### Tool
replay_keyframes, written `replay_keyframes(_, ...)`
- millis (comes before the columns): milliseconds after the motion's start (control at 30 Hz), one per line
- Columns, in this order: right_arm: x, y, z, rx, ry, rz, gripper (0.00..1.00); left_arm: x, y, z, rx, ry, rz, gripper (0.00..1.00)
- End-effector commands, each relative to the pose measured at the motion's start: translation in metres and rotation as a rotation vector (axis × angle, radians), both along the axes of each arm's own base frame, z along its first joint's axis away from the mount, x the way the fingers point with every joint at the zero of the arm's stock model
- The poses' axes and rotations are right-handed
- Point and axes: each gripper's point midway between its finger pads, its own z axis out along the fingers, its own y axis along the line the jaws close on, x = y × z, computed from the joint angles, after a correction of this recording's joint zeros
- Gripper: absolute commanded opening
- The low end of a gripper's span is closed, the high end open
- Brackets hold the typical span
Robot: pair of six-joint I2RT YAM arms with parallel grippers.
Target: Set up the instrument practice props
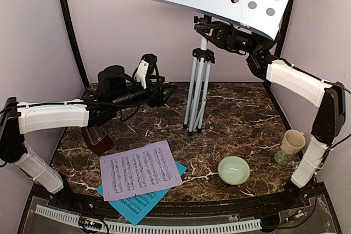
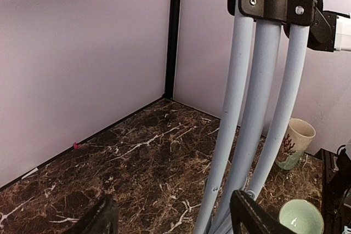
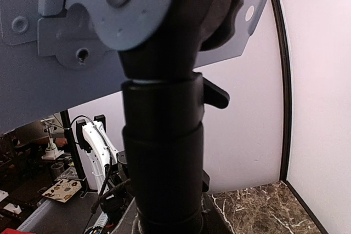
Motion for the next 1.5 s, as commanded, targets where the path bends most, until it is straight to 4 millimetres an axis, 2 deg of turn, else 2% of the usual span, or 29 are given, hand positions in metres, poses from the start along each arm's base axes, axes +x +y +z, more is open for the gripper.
replay_keyframes(0,-0.061,-0.032,0.082,0.213,-0.252,-0.027,0.0,-0.007,-0.016,0.001,-0.081,0.025,-0.04,0.71)
replay_keyframes(200,-0.058,-0.026,0.074,0.216,-0.244,-0.043,0.0,-0.01,-0.038,-0.005,-0.072,0.026,-0.04,0.65)
replay_keyframes(333,-0.061,-0.024,0.073,0.224,-0.245,-0.035,0.0,-0.005,-0.049,-0.014,-0.063,0.044,-0.026,0.6)
replay_keyframes(433,-0.064,-0.023,0.074,0.226,-0.246,-0.029,0.0,0.008,-0.051,-0.016,-0.053,0.054,0.027,0.54)
replay_keyframes(733,-0.067,-0.024,0.077,0.251,-0.247,-0.011,0.0,0.028,-0.06,-0.017,-0.024,0.047,0.086,0.45)
replay_keyframes(933,-0.067,-0.023,0.079,0.261,-0.247,-0.016,0.0,0.034,-0.067,-0.014,-0.032,0.052,0.09,0.44)
replay_keyframes(1167,-0.064,-0.02,0.076,0.238,-0.224,-0.023,0.0,0.038,-0.073,-0.015,0.045,-0.032,0.074,0.24)
replay_keyframes(1333,-0.057,-0.016,0.068,0.201,-0.212,-0.046,0.0,0.037,-0.076,-0.028,0.134,-0.093,0.05,0.12)
replay_keyframes(1467,-0.059,-0.016,0.075,0.193,-0.22,-0.041,0.0,0.036,-0.076,-0.038,0.185,-0.148,0.029,0.0)
